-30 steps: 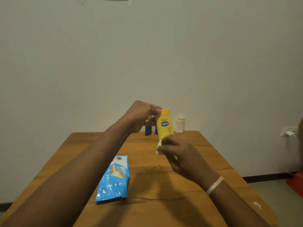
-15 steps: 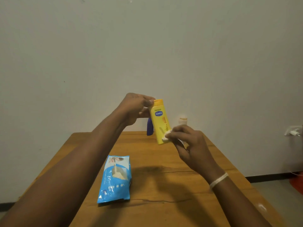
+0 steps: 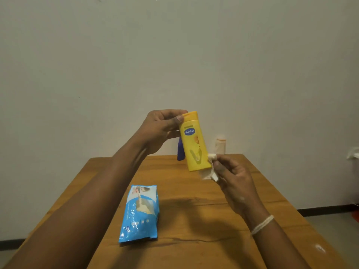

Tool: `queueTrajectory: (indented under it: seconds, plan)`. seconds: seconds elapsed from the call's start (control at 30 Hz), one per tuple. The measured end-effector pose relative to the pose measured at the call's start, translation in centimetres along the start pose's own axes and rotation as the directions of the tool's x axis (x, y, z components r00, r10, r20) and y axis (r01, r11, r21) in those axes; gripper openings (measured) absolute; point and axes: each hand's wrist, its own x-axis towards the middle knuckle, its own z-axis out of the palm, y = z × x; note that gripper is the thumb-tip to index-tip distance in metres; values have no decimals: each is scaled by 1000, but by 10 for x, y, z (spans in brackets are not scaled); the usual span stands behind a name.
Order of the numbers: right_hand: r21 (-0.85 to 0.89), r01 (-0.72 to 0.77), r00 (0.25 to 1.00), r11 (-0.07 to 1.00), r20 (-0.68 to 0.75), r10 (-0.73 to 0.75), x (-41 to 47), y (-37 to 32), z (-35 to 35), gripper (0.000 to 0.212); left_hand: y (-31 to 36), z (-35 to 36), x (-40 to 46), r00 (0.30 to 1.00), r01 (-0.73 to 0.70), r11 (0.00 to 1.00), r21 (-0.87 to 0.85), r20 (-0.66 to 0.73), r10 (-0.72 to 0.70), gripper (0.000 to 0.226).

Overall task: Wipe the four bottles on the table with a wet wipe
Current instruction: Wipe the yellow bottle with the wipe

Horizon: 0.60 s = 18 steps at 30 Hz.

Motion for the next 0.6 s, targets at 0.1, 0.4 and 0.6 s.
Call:
queueTrajectory:
  seconds: [0.1, 0.4, 0.6]
  plan:
    - [85, 5, 996, 996, -91, 3, 0, 10, 4, 19, -12, 16, -4, 1000, -5, 997, 81, 27, 3, 20]
    - [-74, 186, 939, 980, -279, -199, 23, -20, 12, 15, -19, 53, -8, 987, -152, 835, 529, 43, 153, 28]
    - [-375, 320, 910, 870, -133, -392, 7, -31, 15, 18, -19, 56, -19, 998, -11, 991, 134, 57, 3, 32]
